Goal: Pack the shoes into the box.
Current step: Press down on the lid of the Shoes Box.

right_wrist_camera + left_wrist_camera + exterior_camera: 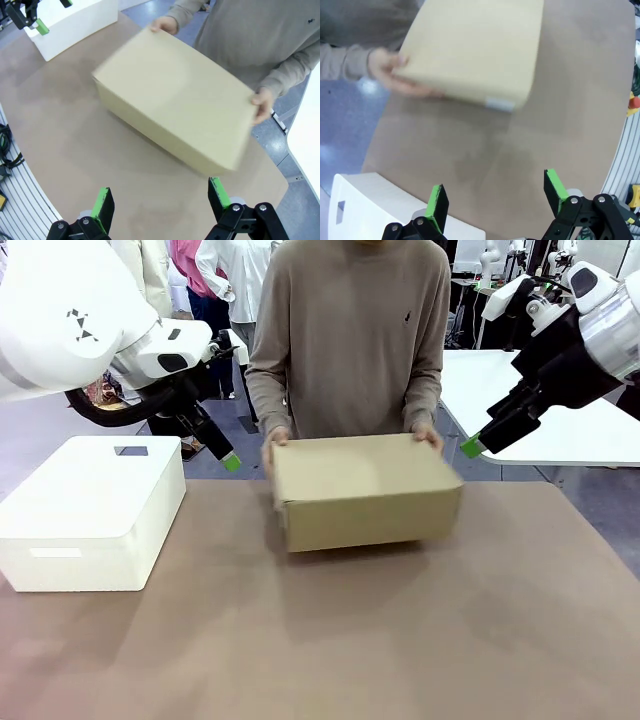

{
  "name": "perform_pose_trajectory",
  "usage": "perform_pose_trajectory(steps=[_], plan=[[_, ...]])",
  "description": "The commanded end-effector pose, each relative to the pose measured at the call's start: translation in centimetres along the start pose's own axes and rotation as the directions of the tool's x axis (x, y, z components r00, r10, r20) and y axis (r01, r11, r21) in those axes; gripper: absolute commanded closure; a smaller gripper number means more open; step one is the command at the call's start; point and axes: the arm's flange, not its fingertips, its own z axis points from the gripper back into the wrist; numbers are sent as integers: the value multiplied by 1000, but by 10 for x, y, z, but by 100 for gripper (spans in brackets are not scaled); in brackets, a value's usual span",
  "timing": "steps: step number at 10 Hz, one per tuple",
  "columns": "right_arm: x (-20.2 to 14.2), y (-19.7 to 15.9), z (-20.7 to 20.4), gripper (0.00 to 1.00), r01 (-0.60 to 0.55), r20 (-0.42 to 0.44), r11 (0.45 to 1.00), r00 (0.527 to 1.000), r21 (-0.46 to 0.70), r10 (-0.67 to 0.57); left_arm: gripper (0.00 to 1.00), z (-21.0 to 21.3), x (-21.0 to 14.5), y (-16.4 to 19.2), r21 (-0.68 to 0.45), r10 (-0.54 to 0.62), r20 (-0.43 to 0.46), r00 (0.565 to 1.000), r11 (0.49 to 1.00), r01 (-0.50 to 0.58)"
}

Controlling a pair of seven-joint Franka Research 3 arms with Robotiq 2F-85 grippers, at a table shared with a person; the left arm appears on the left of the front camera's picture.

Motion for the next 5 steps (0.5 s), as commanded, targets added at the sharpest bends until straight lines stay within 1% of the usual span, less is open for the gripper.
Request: perform_pose_trajectory(steps=[1, 5], plan=[[0, 2, 0, 0, 16, -12, 1000, 1000, -11, -16, 0, 0, -4, -2, 6, 12, 5, 1000, 1000, -12], [0, 2, 0, 0, 16, -12, 1000, 1000, -11, -16, 0, 0, -4, -2, 6, 12, 5, 1000, 1000, -12]])
